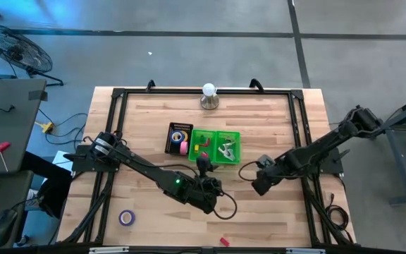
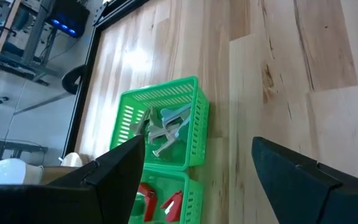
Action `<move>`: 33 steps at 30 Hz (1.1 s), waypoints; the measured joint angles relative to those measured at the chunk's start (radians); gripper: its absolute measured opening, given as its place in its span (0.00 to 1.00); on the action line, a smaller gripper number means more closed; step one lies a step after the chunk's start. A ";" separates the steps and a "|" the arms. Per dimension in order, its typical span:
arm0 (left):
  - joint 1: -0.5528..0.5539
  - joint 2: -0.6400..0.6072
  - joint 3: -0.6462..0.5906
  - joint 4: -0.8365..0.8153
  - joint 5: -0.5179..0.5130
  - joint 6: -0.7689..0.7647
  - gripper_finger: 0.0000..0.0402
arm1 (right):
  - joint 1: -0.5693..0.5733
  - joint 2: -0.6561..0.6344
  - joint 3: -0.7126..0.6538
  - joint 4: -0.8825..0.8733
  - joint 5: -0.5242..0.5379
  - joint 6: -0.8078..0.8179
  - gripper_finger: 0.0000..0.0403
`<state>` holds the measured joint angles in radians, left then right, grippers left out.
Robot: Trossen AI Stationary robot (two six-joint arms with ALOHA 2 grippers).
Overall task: Pick and place Stapler, Stapler remover, tape
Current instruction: Put the black staple remover into the right green bin
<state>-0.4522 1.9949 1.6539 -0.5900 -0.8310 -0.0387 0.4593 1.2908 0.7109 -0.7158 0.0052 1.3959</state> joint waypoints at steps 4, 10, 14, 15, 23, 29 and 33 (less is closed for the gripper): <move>0.000 0.000 0.000 -0.032 -0.038 0.000 0.72 | 0.058 0.000 0.000 -0.001 0.106 0.176 0.35; 0.014 0.000 0.000 -0.106 -0.259 0.060 0.72 | 0.152 0.000 0.000 0.045 0.269 0.505 0.29; 0.053 0.000 0.000 -0.192 -0.368 0.102 0.72 | 0.191 0.000 0.000 0.164 0.500 0.661 0.26; 0.068 0.000 0.000 -0.221 -0.384 0.104 0.72 | 0.194 0.000 0.000 0.201 0.553 0.660 0.26; 0.238 -0.013 -0.001 -0.463 -0.365 0.107 0.72 | 0.117 0.000 0.000 0.119 0.568 0.718 0.26; 0.387 -0.140 0.000 -0.672 -0.260 -0.097 0.72 | 0.094 -0.024 0.002 -0.062 0.424 0.879 0.26; 0.464 -0.253 0.000 -0.668 -0.221 -0.115 0.72 | 0.084 -0.065 0.045 -0.156 0.402 0.886 0.26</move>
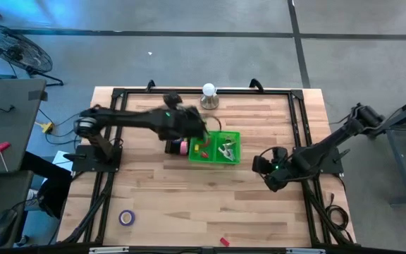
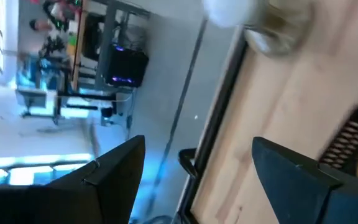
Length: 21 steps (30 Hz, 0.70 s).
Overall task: Pick and place Stapler, Stapler remover, tape
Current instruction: Put the black staple remover into the right green bin
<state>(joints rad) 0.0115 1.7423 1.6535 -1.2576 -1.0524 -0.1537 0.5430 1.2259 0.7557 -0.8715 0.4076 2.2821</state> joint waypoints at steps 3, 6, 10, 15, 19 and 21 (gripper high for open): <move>0.050 -0.067 0.000 0.058 0.012 0.032 0.72 | -0.007 -0.010 0.047 -0.065 -0.009 0.008 0.26; 0.096 -0.100 0.000 0.119 0.088 0.082 0.72 | -0.019 -0.010 0.086 -0.127 -0.031 0.016 0.26; 0.150 -0.125 -0.051 0.202 0.207 0.164 0.72 | -0.051 -0.010 0.103 -0.210 -0.049 0.022 0.26; 0.222 -0.161 -0.218 0.411 0.303 0.312 0.72 | -0.139 -0.012 0.093 -0.255 -0.093 0.028 0.26; 0.282 -0.188 -0.330 0.579 0.383 0.397 0.72 | -0.196 -0.057 0.105 -0.259 -0.106 0.021 0.26; 0.307 -0.197 -0.371 0.627 0.433 0.413 0.72 | -0.191 -0.075 0.107 -0.268 -0.157 0.023 0.26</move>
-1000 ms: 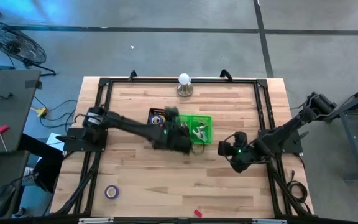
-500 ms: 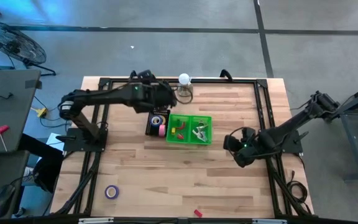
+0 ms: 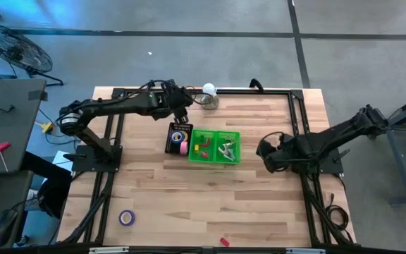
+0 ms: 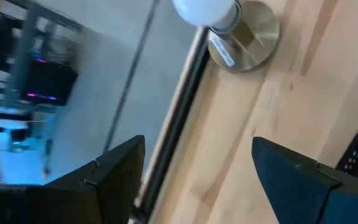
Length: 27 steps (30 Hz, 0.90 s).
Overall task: Pick and place Stapler, Stapler remover, tape
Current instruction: Put the black staple remover into the right green bin
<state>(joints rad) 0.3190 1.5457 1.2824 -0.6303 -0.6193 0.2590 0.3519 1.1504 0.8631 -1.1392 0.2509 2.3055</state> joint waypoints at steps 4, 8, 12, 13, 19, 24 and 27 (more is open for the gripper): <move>0.038 -0.007 -0.056 0.018 0.080 0.007 0.72 | 0.018 0.015 0.000 -0.012 -0.097 0.008 0.26; 0.068 -0.007 -0.112 0.025 0.147 0.029 0.72 | -0.008 0.047 0.000 -0.102 -0.214 0.005 0.26; 0.085 -0.007 -0.179 0.099 0.190 0.064 0.72 | -0.007 0.071 0.000 -0.230 -0.335 0.007 0.26; 0.088 -0.007 -0.188 0.123 0.191 0.073 0.72 | -0.003 0.076 0.000 -0.255 -0.361 0.009 0.26; 0.087 -0.007 -0.211 0.189 0.198 0.095 0.72 | 0.037 0.108 -0.035 -0.247 -0.441 0.024 0.26; 0.087 -0.007 -0.211 0.188 0.257 0.096 0.72 | 0.064 0.116 -0.127 -0.117 -0.443 -0.004 0.26; 0.086 -0.007 -0.211 0.187 0.289 0.096 0.72 | 0.061 0.116 -0.183 -0.038 -0.449 -0.048 0.26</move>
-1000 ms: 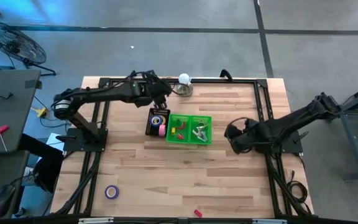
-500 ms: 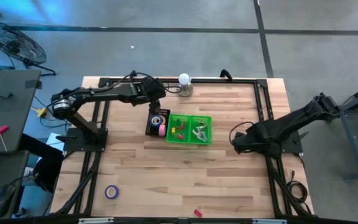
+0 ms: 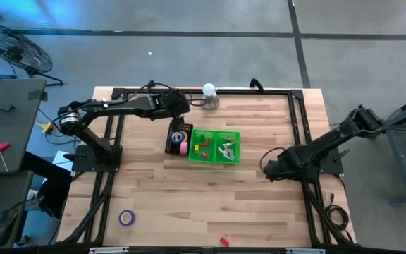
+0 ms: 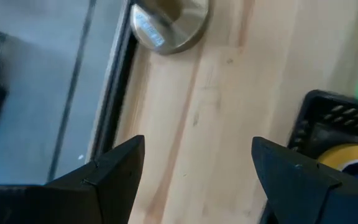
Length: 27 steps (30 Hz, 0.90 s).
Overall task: Pick and place Stapler, Stapler remover, tape
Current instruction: Put the black staple remover into the right green bin
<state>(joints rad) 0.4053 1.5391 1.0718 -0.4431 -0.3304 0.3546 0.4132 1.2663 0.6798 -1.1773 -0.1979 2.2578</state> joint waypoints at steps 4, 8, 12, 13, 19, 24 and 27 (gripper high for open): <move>0.000 0.000 0.000 -0.001 0.033 0.000 0.72 | -0.023 0.000 -0.037 0.016 0.004 -0.057 0.26; 0.000 0.000 0.000 0.000 0.034 0.000 0.72 | -0.051 0.000 -0.042 0.014 0.017 -0.168 0.26; 0.000 0.000 0.000 0.001 0.034 0.000 0.72 | -0.068 0.000 -0.042 0.012 -0.013 -0.221 0.26; 0.000 0.000 0.000 0.002 0.034 0.000 0.72 | -0.073 0.000 -0.042 0.013 -0.021 -0.221 0.26; 0.000 0.001 0.000 0.002 0.039 0.000 0.72 | -0.119 0.000 -0.040 0.036 -0.036 -0.129 0.26; 0.000 0.001 0.000 0.000 0.094 0.003 0.72 | -0.167 0.000 -0.039 0.049 -0.033 -0.087 0.26; 0.000 0.001 0.000 -0.001 0.108 0.008 0.72 | -0.207 0.000 -0.039 0.049 -0.034 -0.077 0.26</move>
<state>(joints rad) 0.4057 1.5398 1.0718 -0.4438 -0.2223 0.3623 0.2063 1.2659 0.6403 -1.1279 -0.2322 2.1810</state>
